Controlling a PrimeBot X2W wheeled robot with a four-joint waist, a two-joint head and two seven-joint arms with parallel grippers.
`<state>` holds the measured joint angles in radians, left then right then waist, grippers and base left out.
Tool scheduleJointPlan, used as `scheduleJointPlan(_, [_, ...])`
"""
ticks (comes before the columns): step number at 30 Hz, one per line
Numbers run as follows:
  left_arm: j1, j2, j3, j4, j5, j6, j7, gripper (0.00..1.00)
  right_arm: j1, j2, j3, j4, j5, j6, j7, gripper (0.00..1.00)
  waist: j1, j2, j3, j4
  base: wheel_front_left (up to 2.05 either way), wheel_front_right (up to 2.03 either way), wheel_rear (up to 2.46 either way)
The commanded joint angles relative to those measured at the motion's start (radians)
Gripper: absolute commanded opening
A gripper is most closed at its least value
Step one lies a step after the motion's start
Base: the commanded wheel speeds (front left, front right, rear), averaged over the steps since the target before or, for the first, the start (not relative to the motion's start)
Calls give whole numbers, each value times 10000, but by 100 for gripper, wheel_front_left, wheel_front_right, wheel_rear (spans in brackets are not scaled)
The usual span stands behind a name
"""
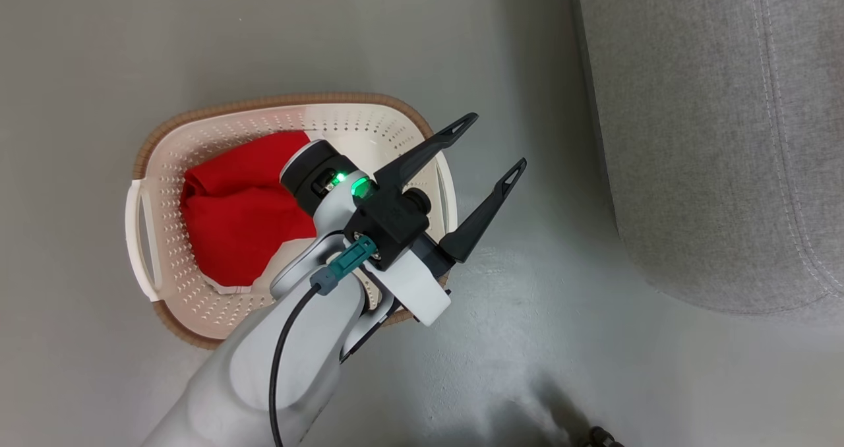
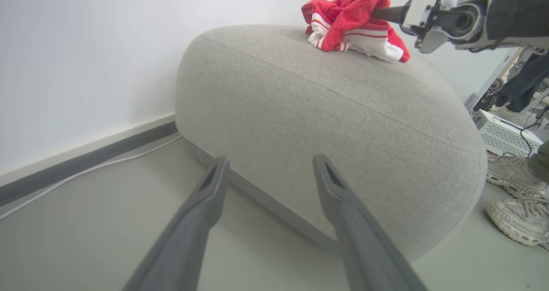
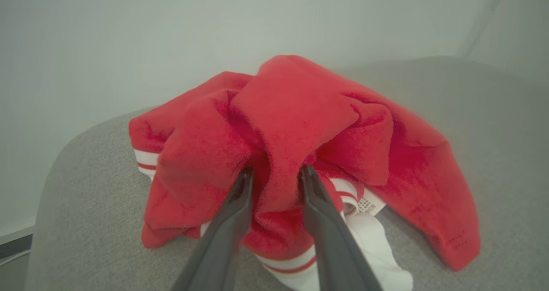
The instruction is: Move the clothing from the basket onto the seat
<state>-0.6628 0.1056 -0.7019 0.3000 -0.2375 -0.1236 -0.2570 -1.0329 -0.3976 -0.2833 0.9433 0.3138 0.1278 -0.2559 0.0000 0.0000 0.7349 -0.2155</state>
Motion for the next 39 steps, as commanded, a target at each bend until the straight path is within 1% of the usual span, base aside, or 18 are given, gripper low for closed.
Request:
scheduleJointPlan(1, [175, -87, 304, -293, -20, -71, -47, 100, 755, -93, 252, -444, 255, 29, -59, 100, 0, 0, -197, 44, 0, 0, 0])
scheduleJointPlan(5, [294, -152, 483, -306, -49, -71, -47, 100, 1682, 110, 726, -1106, 638, 29, -59, 100, 0, 0, -521, 54, 0, 0, 0])
scheduleJointPlan(6, [294, -152, 483, -306, -49, -71, -47, 100, 1682, 110, 726, -1106, 638, 29, -59, 100, 0, 0, -521, 54, 0, 0, 0])
scheduleJointPlan(15, [787, -317, 933, -339, -164, -71, -47, 100, 3484, 603, 1562, -3183, 1073, 29, -59, 100, 0, 0, -1482, 252, 0, 0, 0])
scheduleJointPlan(20, [1319, -401, 1731, -410, -161, -71, -47, 100, 4121, 940, 2096, -4125, 940, 29, -59, 100, 0, 0, -2143, 480, 0, 0, 0])
scheduleJointPlan(25, [1916, -461, 2674, -318, -104, -70, -47, 100, 4505, 1254, 2636, -4727, 850, 29, -59, 100, 0, 0, -2842, 815, 0, 0, 0])
scheduleJointPlan(29, [2400, -505, 3604, -290, -35, -39, -47, 100, 4765, 1389, 3160, -4981, 796, 29, -59, 100, 0, 0, -3439, 1135, 0, 0, 0])
scheduleJointPlan(34, [2981, -534, 4501, -219, 103, -39, -47, 100, 5057, 1479, 3739, -5155, 778, 29, -59, 100, 0, 0, -4171, 1525, 0, 0, 0])
scheduleJointPlan(39, [3490, -547, 5296, -35, 179, -19, -47, 100, 5461, 1614, 4021, -5304, 750, 29, -59, 100, 0, 0, -4824, 1942, 0, 0, 0])
